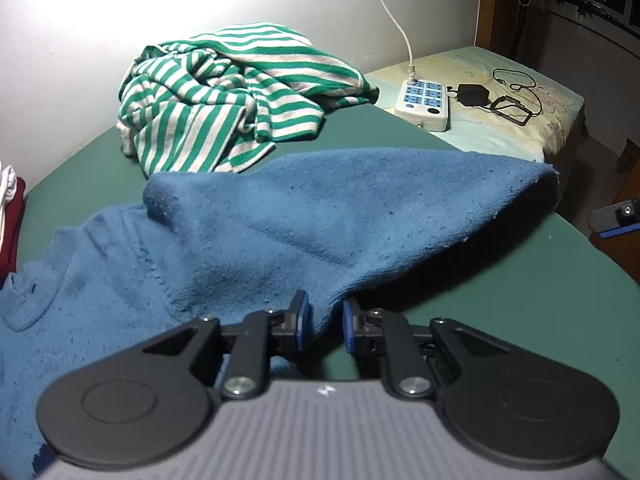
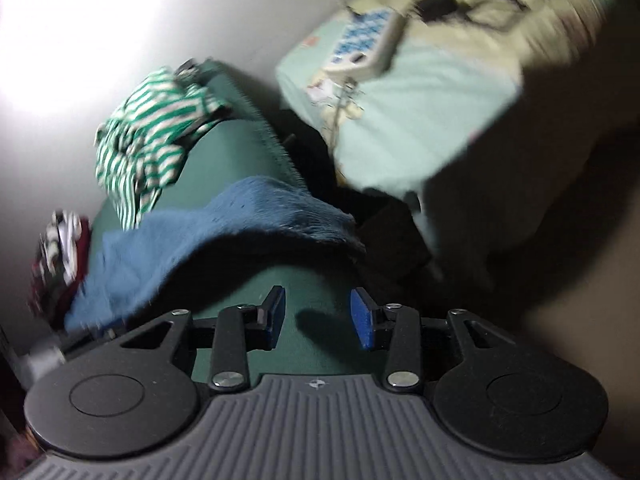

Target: Fold clothes

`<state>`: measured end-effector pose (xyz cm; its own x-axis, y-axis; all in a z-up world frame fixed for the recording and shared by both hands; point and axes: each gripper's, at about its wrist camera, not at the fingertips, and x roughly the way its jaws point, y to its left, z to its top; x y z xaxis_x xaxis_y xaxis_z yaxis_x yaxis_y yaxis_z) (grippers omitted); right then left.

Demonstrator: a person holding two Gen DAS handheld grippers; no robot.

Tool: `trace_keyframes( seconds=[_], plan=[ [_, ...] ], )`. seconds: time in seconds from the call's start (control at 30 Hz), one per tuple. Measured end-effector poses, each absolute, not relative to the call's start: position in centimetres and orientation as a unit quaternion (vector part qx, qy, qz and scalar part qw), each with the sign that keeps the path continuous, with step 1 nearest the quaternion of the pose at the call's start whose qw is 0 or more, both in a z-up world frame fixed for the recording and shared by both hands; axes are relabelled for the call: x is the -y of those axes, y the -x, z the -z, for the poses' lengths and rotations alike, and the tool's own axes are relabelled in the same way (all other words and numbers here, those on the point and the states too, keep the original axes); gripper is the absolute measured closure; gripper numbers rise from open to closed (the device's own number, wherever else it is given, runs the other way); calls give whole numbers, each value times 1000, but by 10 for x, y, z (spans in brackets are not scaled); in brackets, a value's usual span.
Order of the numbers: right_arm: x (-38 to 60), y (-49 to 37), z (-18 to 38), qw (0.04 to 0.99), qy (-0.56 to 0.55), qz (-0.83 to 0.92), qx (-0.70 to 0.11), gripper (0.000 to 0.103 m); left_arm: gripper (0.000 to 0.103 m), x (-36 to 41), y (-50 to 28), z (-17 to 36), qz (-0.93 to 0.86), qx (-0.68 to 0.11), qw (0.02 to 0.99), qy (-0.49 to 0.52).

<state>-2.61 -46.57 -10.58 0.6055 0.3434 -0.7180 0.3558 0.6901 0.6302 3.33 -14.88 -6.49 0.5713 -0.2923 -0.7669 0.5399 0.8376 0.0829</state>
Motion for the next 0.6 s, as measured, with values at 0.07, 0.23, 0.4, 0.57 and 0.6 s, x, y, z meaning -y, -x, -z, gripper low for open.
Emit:
trace_keyframes(
  seconds=[0.07,0.23,0.4,0.57,0.6],
  plan=[
    [476,27,118,759,-492,12,-426,59,82,147,-33,64,238,-400,872,-153],
    [464,11,127,729,-544,40,-412,56,83,150,-32,64,238,-400,872,-153],
    [472,1,139,686,-615,58,-383,56,82,151,-30,64,239,-399,871,-157],
    [480,7,143,658,-648,88,-373,56,80,151,-30,64,239,-399,871,-158],
    [479,7,135,677,-618,104,-386,55,80,152,-30,64,239,-398,871,-158]
  ],
)
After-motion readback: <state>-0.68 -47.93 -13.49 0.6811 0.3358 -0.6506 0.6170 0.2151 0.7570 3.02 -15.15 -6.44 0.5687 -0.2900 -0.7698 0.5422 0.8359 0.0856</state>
